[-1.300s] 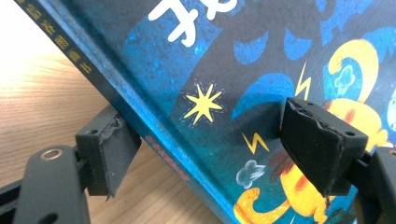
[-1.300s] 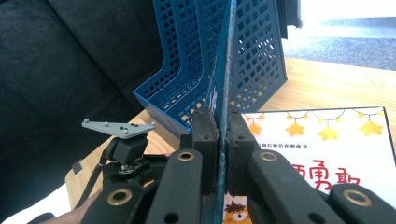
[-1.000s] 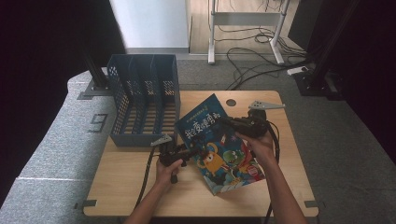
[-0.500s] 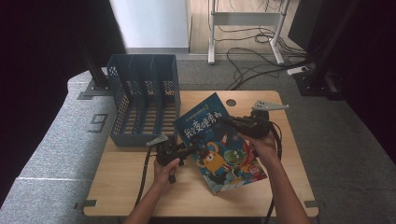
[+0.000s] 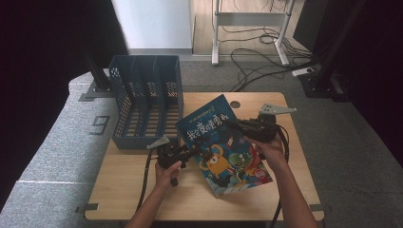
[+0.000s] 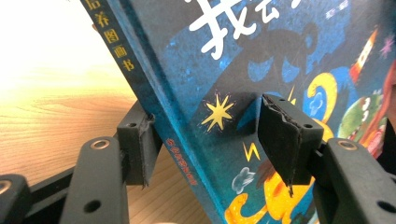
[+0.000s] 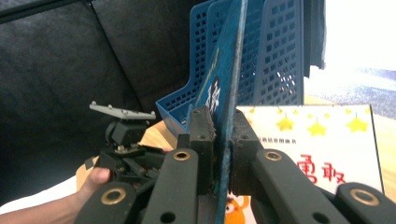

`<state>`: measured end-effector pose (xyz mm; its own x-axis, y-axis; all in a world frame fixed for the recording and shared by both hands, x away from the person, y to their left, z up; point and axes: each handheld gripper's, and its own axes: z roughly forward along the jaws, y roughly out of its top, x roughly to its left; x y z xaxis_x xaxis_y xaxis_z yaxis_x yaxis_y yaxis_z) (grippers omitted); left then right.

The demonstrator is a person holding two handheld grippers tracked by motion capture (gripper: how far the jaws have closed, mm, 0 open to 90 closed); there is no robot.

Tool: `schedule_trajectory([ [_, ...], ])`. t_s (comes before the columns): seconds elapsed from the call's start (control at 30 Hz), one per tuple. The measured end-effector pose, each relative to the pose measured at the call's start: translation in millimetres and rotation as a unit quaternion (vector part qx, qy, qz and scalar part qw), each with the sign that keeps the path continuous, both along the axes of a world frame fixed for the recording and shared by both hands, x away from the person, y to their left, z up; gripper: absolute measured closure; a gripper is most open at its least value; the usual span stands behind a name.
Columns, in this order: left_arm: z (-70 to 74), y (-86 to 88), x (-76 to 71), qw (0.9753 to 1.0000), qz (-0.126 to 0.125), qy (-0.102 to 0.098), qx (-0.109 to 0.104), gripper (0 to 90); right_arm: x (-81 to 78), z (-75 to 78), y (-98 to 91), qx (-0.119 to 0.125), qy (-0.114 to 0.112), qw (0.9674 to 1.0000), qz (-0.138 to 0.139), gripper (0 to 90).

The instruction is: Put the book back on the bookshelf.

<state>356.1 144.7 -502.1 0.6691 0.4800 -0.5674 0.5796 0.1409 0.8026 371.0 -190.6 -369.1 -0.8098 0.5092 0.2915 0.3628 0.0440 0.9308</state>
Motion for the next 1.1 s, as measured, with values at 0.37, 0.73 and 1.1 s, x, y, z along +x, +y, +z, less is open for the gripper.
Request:
schedule_trajectory([
  [0.37,9.3,-2.0,-2.5,0.9998,0.002,-0.022,0.002,42.3,1.3,-11.6,-7.1,-0.047,-0.02,0.9986,-0.013,69.6],
  [0.73,14.3,1.1,-5.3,0.9995,0.002,-0.03,-0.006,43.4,2.4,-14.8,0.0,-0.083,-0.039,0.9952,-0.034,60.7],
  [1.1,22.2,8.3,-11.4,0.9989,0.01,-0.045,-0.009,44.9,6.6,-24.2,2.6,-0.063,-0.039,0.9962,-0.046,53.1],
])
